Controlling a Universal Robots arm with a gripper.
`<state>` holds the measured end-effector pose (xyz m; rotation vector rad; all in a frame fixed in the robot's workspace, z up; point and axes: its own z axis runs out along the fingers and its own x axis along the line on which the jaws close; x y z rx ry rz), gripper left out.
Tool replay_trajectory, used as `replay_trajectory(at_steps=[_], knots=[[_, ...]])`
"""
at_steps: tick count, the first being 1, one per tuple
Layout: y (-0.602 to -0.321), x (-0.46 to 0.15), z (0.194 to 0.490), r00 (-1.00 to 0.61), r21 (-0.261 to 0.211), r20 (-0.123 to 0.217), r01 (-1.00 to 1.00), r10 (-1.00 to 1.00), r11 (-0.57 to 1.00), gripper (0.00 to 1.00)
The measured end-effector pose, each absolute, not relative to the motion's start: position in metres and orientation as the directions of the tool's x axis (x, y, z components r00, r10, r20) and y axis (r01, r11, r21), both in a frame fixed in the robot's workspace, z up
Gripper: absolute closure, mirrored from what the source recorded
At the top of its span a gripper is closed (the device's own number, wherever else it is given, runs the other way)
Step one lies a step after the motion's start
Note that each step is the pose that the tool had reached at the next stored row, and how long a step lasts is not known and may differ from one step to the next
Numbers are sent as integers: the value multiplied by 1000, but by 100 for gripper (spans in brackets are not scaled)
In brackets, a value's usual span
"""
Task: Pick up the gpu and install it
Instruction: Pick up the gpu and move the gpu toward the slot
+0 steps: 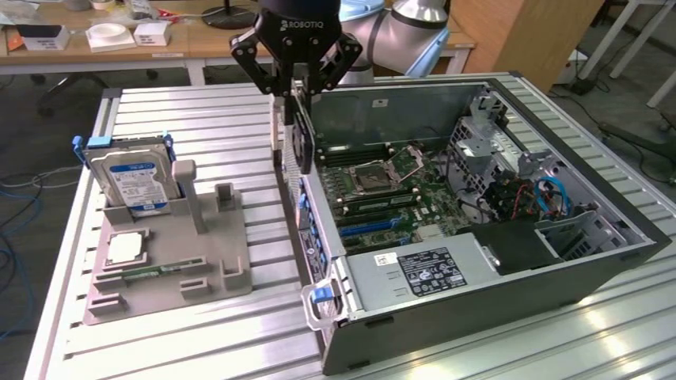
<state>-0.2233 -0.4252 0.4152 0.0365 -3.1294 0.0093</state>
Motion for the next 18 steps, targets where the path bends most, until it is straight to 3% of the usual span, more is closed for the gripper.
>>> replay_trajectory(at_steps=[18], knots=[[-425, -211, 415, -1000, -6, 12, -23, -23, 1000, 74]])
